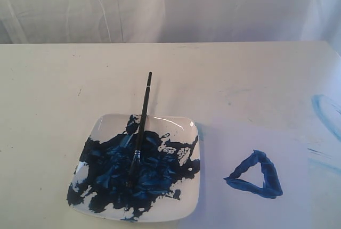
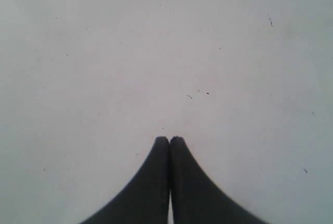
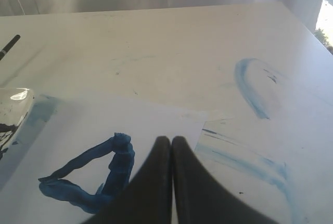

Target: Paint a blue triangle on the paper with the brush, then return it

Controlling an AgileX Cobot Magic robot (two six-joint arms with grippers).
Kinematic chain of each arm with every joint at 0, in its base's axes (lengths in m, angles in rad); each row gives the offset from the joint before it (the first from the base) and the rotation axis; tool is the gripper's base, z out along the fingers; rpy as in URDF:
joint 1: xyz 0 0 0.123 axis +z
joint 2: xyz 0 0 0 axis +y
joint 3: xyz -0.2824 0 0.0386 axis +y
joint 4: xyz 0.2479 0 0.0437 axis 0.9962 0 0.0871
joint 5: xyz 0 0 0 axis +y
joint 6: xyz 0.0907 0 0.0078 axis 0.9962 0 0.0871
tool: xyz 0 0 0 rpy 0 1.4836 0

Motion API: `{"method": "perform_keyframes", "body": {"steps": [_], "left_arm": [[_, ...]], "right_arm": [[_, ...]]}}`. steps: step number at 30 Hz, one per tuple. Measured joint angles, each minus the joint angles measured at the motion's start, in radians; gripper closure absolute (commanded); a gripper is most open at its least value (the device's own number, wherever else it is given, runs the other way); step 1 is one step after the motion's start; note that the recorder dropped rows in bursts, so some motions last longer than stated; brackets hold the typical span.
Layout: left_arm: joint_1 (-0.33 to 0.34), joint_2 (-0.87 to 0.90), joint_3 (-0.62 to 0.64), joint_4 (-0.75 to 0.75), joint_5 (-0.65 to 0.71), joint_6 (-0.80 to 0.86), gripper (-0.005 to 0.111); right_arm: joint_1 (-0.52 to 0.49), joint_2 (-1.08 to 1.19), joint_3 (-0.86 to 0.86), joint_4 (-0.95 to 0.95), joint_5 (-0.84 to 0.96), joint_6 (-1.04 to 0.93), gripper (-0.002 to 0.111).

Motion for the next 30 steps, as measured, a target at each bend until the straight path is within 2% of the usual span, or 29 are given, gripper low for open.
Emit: {"method": "perform_keyframes", "body": {"steps": [13,21,30], "left_arm": [[0.001,0.0,0.0,-0.049,0.0,0.039,0.107],[0.001,0.0,0.001,-0.228,-0.01,0.272,0.107],[0.001,0.0,0.001,-0.25,-0.012,0.295,0.107]], "right_arm": [[0.0,0.0,0.0,0.0,0.0,0.0,0.108],[0.0,0.0,0.0,0.0,0.0,0.0,0.108],[0.0,0.0,0.0,0.0,0.0,0.0,0.108]]}}
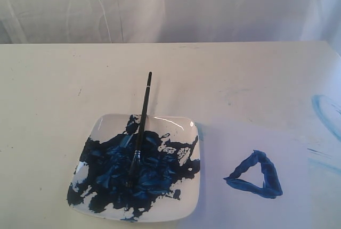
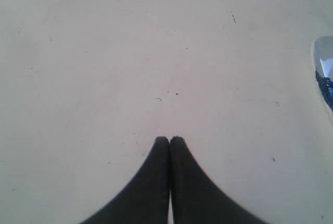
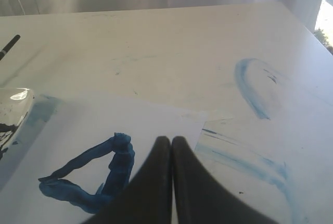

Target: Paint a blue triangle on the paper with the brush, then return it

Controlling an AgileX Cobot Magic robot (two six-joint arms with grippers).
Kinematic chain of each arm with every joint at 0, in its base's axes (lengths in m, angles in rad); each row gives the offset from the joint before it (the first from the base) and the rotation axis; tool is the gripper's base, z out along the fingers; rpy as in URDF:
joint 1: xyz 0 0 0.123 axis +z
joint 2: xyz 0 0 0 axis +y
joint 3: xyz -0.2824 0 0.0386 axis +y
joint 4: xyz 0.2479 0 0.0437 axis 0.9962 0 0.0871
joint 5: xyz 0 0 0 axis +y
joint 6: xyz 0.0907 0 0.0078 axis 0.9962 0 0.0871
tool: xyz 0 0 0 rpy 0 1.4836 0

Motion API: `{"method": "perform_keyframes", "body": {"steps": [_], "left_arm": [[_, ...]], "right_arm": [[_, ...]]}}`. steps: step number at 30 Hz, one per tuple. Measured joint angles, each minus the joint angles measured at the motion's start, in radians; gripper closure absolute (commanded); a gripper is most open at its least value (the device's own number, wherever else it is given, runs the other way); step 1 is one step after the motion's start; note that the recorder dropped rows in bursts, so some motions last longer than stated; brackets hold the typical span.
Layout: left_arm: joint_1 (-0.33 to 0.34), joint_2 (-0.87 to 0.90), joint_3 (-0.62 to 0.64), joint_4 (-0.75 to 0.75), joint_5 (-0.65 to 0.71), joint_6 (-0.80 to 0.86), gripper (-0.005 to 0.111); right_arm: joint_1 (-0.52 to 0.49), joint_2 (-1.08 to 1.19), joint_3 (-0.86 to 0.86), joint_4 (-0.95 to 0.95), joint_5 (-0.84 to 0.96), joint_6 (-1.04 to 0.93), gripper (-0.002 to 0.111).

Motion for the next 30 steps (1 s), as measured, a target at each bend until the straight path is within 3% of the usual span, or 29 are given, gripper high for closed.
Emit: {"method": "perform_keyframes", "body": {"steps": [5,13,30], "left_arm": [[0.0,0.0,0.0,0.003,-0.002,-0.047,0.107],[-0.011,0.0,0.0,0.127,-0.011,-0.059,0.107],[-0.011,0.0,0.0,0.154,-0.002,-0.051,0.107]], "right_arm": [[0.0,0.0,0.0,0.0,0.0,0.0,0.108],[0.0,0.0,0.0,0.0,0.0,0.0,0.108],[0.0,-0.002,0.0,0.0,0.0,0.0,0.108]]}}
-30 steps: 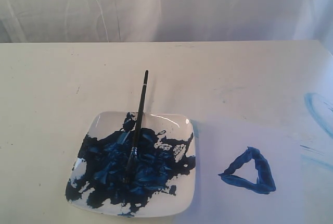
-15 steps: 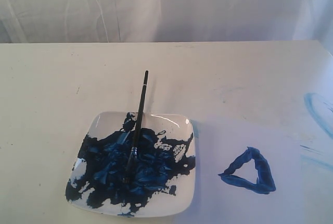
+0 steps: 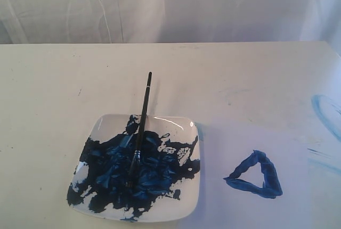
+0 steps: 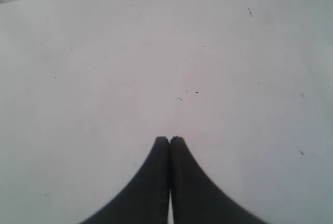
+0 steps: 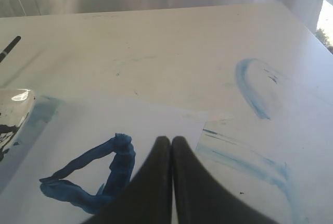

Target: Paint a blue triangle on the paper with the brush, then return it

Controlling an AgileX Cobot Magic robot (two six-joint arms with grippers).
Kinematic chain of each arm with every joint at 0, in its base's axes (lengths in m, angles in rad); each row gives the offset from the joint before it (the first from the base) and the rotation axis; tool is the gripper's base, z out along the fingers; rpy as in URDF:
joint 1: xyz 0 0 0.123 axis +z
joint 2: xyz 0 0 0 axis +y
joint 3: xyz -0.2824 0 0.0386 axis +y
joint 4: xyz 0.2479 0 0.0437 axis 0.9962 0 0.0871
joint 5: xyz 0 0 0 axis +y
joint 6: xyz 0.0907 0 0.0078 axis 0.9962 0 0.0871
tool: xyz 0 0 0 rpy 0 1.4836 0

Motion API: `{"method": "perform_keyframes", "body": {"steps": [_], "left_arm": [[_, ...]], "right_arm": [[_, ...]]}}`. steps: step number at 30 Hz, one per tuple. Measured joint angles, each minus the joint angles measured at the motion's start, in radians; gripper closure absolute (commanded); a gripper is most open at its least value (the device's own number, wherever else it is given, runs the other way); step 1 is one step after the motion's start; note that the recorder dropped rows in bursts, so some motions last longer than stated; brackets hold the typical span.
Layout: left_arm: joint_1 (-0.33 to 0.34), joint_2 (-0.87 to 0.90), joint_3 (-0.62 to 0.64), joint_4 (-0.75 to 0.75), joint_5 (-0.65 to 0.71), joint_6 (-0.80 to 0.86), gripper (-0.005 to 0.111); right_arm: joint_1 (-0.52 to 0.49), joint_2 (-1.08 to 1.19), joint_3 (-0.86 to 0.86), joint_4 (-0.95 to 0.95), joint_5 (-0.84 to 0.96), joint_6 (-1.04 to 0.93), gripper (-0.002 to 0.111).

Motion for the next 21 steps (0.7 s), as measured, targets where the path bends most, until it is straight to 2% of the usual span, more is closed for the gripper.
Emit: {"method": "perform_keyframes", "body": {"steps": [7,13,21], "left_arm": [[0.0,0.0,0.0,-0.025,0.01,-0.005,0.107],[0.0,0.0,0.0,-0.047,0.01,-0.116,0.107],[0.0,0.0,0.0,-0.049,0.01,-0.132,0.107]], "right_arm": [[0.0,0.0,0.0,0.0,0.0,0.0,0.108],[0.0,0.0,0.0,0.0,0.0,0.0,0.108],[0.0,0.0,0.0,0.0,0.0,0.0,0.108]]}}
